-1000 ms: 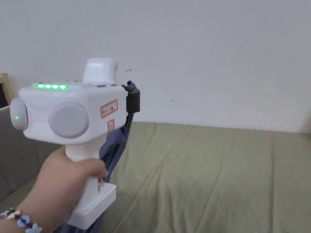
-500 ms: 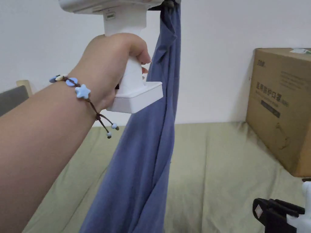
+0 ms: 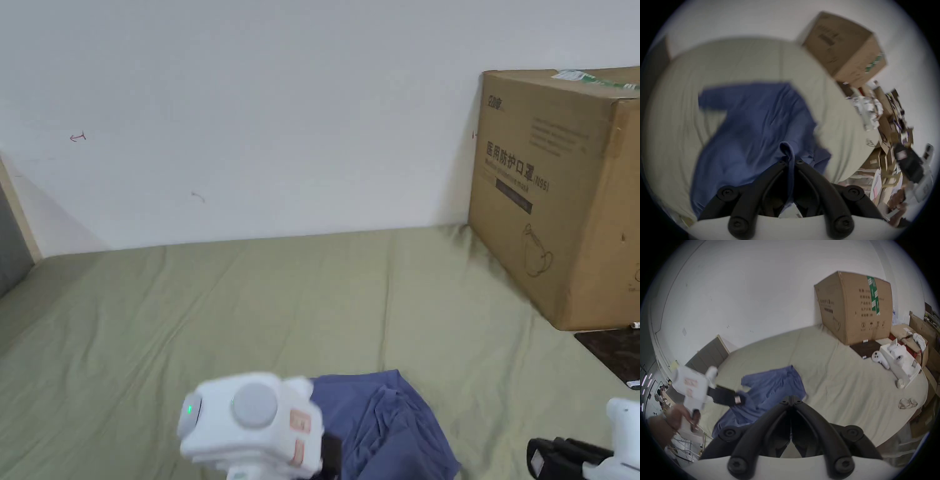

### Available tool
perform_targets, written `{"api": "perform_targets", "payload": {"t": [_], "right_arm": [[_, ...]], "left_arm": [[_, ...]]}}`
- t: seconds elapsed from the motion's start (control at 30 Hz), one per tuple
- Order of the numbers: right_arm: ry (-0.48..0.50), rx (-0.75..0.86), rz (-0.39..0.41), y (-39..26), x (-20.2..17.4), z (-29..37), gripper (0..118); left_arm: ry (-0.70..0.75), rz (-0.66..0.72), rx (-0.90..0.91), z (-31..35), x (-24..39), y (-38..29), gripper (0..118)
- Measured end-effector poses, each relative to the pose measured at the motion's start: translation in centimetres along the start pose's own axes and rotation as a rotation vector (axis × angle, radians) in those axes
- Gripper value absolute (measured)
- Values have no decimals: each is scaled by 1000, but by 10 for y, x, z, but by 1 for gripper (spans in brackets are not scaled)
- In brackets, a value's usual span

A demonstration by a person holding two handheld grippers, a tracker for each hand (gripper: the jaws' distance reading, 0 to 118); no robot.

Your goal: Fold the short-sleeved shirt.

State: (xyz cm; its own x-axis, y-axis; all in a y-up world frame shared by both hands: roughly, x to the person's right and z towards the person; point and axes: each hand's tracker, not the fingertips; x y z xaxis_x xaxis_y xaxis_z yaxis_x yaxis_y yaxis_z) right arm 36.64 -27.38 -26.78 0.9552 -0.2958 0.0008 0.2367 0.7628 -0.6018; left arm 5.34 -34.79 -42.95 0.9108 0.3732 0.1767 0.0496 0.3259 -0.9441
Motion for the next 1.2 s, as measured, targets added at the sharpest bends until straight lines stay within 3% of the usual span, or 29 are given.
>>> {"api": "perform_targets", "payload": {"t": [0.03,0.07,0.1,0.13,0.17,0.3,0.47,0.6,0.63,0.67,0.7,0.83,1.1,1.2], "right_arm": [[4,-26,2,-5,0,-6,0],[3,-43,2,-8,-1,-10,0],[5,-56,2,-12,-2,-14,0],[10,-65,1,-14,-4,-17,0],[16,-73,-1,-16,-6,-20,0],[35,-76,6,-13,-17,-22,0],[75,83,86,3,-40,-2,0],[67,298,140,3,-57,21,0],[61,354,131,0,-59,27,0],[56,395,127,-2,-62,30,0],[54,437,119,-4,-63,34,0],[1,559,126,-17,-70,45,0],[-4,526,112,-14,-73,49,0],[28,488,88,-12,-73,47,0]], "left_arm": [[33,35,-35,-15,-12,-10,20],[60,54,-41,-21,-21,-17,42],[62,75,-45,-26,-29,-23,72],[57,85,-59,-28,-33,-25,91],[43,94,-67,-26,-38,-26,100],[-20,104,54,26,-44,-17,98],[-97,-37,538,142,-45,-45,97],[165,-185,944,201,-34,-117,86],[225,-192,1010,207,-33,-134,71],[287,-186,1033,210,-32,-144,44],[334,-172,1040,212,-34,-154,2],[372,-24,1127,215,-48,-183,0],[409,17,1053,223,-69,-188,0],[163,113,771,218,-105,-166,0]]}}
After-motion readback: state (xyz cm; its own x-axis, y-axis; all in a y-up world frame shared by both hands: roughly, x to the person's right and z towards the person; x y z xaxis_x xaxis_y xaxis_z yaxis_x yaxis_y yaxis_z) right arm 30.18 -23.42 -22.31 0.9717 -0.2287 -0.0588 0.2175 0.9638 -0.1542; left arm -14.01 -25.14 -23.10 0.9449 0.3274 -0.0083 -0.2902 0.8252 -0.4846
